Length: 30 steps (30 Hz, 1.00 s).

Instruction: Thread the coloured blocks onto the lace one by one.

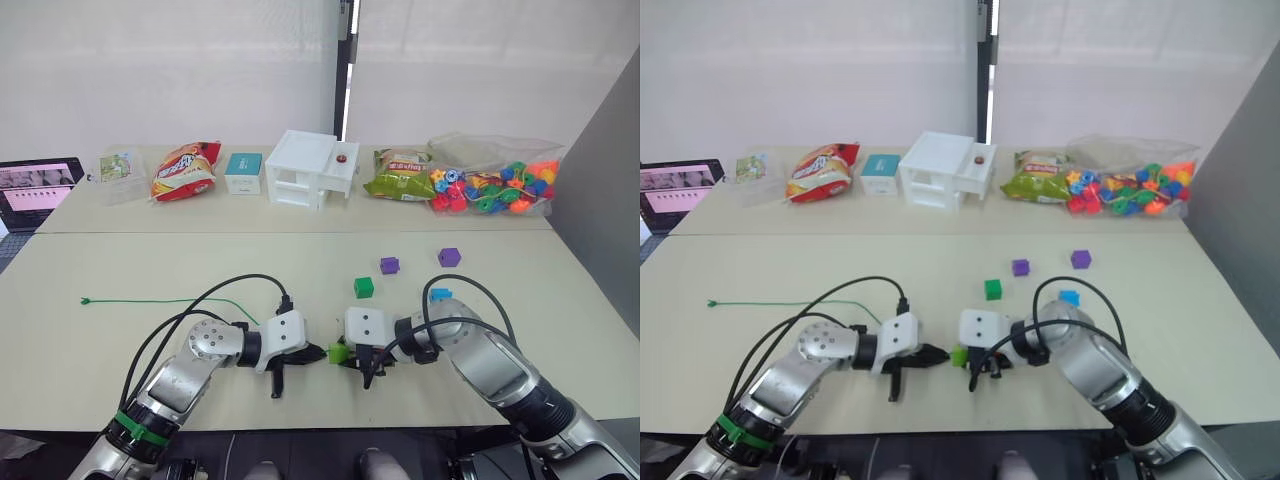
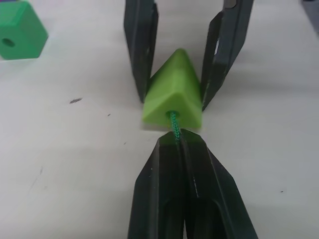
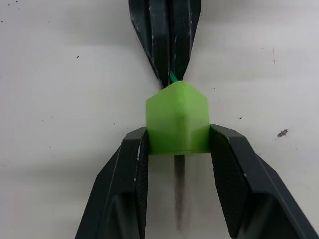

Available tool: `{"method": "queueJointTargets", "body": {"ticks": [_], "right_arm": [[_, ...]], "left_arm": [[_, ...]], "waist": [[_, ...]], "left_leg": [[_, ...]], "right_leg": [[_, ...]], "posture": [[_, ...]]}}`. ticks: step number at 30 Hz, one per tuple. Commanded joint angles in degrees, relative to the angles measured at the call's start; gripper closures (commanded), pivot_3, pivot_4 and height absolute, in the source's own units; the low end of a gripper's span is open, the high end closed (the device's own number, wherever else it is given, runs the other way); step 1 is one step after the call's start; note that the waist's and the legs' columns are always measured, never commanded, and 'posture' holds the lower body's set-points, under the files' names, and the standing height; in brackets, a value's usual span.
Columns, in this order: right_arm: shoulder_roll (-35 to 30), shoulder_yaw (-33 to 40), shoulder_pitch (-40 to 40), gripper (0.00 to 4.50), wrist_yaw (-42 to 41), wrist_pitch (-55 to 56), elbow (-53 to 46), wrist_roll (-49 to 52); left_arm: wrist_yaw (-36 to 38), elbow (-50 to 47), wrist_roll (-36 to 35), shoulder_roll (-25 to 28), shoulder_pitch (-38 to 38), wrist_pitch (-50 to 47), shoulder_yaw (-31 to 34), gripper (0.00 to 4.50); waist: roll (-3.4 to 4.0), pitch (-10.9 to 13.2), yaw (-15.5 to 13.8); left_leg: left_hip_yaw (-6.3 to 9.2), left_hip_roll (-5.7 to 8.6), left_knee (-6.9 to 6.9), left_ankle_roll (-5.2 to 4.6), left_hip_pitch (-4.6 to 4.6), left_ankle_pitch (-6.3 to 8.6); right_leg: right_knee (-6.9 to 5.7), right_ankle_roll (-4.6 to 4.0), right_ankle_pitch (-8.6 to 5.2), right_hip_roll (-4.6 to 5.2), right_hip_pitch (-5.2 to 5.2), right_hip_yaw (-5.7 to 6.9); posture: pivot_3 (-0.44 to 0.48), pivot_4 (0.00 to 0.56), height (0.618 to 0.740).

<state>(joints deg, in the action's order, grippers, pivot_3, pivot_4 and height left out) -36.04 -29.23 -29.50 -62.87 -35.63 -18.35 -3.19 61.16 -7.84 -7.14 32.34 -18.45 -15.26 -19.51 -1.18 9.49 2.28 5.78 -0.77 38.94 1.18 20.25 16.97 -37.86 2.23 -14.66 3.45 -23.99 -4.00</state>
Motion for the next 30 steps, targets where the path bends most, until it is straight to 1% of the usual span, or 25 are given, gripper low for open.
{"method": "queueJointTargets", "body": {"ticks": [1,6,8,10,13,15,18,21,23,27,30], "right_arm": [[-0.34,-0.98,0.36,3.19,0.18,-0.68,0.68,-0.33],[-0.05,-1.19,0.06,3.19,0.26,-0.94,0.8,-0.39],[0.13,-1.2,-0.02,3.19,0.48,-0.97,1.07,-0.5],[0.28,-1.08,0.05,3.19,0.93,-1.2,1.21,-0.66],[1.07,0.08,0.26,3.19,2.37,-1.35,1.26,-0.53],[1.37,1.18,0.53,2.13,2.9,-1.89,0.83,0.13],[0.54,3.02,1.25,1.12,2.57,-3.42,-1.23,1.85],[-0.79,5.14,2.21,0.09,3.11,-3.8,-2.99,2.91],[-1.48,6.42,2.75,0.0,3.6,-4.09,-4.04,3.76],[-4.77,9.12,5.58,0.0,3.05,-3.1,-5.76,5.44],[-6.3,9.17,6.9,0.0,2.86,-2.14,-5.5,5.86]], "left_arm": [[0.19,-0.25,-0.31,-1.58,-2.07,-0.39,-1.03,4.48],[0.35,0.22,0.86,-1.26,-2.99,-1.52,-1.54,4.48],[0.29,-0.11,1.05,-0.53,-3.21,-3.44,-1.31,4.48],[0.61,-1.38,-0.47,-0.02,-3.15,-6.22,-0.26,4.48],[2.86,-3.7,-3.19,1.85,-3.18,-9.2,1.21,3.62],[3.91,-4.6,-4.75,2.93,-3.66,-10.57,2.05,2.97],[4.82,-5.86,-5.43,4.56,-4.95,-12.55,2.31,1.99],[4.41,-6.0,-4.89,4.76,-6.87,-13.76,1.3,0.96],[3.88,-5.68,-4.22,4.19,-8.05,-14.21,0.43,0.34],[1.85,-1.6,-0.92,0.11,-10.77,-12.55,-3.78,0.34],[2.02,-0.14,-0.23,-2.09,-11.4,-12.7,-5.85,0.34]], "waist": [[0.0,0.0,-0.1],[0.0,0.0,-0.15],[0.0,0.0,-0.17],[0.0,0.0,-0.05],[0.0,0.0,0.21],[0.0,0.0,0.37],[0.0,0.0,0.22],[0.0,0.01,-0.23],[-0.01,0.01,-0.27],[-0.01,0.02,-0.68],[-0.02,0.03,-0.46]], "left_leg": [[0.0,0.0,0.0,0.0,0.0,0.0],[0.0,0.01,0.0,0.0,0.0,0.0],[0.0,0.0,0.01,0.0,0.0,0.0],[0.0,0.0,0.01,0.0,-0.01,0.0],[0.01,-0.01,0.0,0.0,-0.01,0.0],[0.01,-0.02,-0.01,0.0,-0.01,0.0],[0.02,-0.02,-0.01,0.0,0.01,0.0],[0.01,0.01,-0.01,0.0,0.05,0.0],[0.01,0.01,-0.01,0.0,0.11,0.0],[0.02,0.02,-0.01,0.0,0.19,0.0],[0.0,0.03,-0.01,0.0,0.19,0.0]], "right_leg": [[0.0,0.0,0.0,0.0,0.01,0.0],[0.02,0.0,0.0,0.01,0.02,0.0],[0.01,0.0,0.0,0.01,0.02,0.0],[0.01,0.0,0.0,0.0,0.02,0.0],[-0.01,0.0,0.0,-0.02,0.0,0.01],[-0.04,0.0,0.0,-0.03,-0.04,0.0],[-0.05,0.0,0.0,-0.04,-0.05,0.0],[0.0,0.0,0.0,0.0,-0.05,0.0],[0.08,0.0,0.0,0.0,-0.06,0.01],[0.18,0.0,0.0,0.01,-0.08,0.01],[0.22,0.0,0.0,0.01,-0.07,0.01]], "posture": [[0.0,0.15,0.74],[0.0,0.15,0.74],[0.0,0.15,0.74],[0.0,0.15,0.74],[0.0,0.15,0.74],[0.0,0.15,0.74],[0.0,0.15,0.74],[0.0,0.15,0.74],[0.0,0.15,0.74],[0.0,0.15,0.74],[0.0,0.15,0.74]]}}
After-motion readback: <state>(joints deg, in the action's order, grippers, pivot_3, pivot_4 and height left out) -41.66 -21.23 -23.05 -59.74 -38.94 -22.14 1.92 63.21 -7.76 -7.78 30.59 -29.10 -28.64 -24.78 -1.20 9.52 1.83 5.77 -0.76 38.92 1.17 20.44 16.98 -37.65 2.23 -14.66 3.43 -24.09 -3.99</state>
